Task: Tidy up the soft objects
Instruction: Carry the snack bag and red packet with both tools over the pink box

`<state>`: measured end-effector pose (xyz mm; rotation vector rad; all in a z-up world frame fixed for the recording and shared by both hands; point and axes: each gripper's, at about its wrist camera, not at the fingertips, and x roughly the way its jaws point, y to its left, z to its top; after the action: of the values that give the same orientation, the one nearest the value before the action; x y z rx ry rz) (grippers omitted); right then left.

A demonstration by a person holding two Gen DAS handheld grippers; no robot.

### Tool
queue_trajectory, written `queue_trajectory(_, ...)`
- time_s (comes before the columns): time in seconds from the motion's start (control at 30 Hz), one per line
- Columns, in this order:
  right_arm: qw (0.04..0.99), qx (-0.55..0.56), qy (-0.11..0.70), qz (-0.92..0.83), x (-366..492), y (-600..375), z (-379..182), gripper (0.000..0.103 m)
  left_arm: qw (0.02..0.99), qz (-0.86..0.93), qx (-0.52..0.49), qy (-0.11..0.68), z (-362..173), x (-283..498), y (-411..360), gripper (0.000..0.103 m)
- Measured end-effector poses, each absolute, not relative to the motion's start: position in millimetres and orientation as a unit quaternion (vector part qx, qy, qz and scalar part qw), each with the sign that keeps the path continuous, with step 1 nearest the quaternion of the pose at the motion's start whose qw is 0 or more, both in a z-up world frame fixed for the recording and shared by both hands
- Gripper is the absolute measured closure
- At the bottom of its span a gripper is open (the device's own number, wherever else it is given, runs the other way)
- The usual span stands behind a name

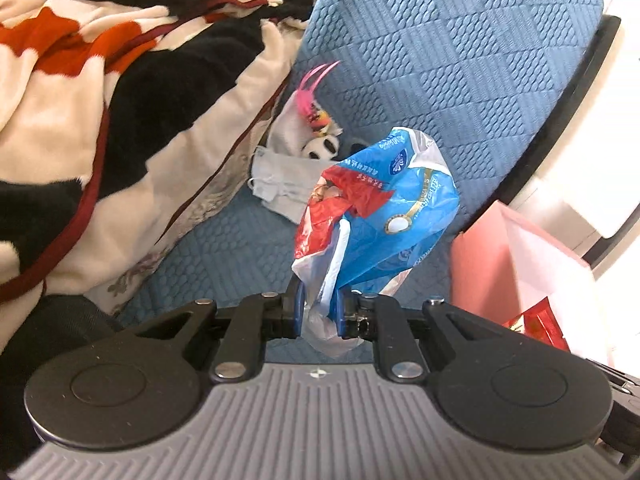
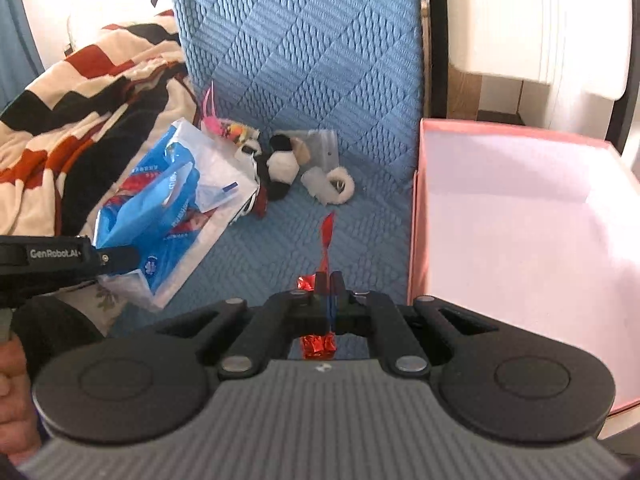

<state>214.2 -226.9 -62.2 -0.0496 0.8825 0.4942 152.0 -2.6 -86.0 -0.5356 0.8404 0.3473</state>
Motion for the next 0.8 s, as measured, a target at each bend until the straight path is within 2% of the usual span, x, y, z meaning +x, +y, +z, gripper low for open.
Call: queue_trajectory(0.8, 0.915, -0.003, 0.344, 0.211, 244, -284, 34, 0.099, 0.904, 0.077, -0.221, 0.357, 10, 203, -72, 0.085)
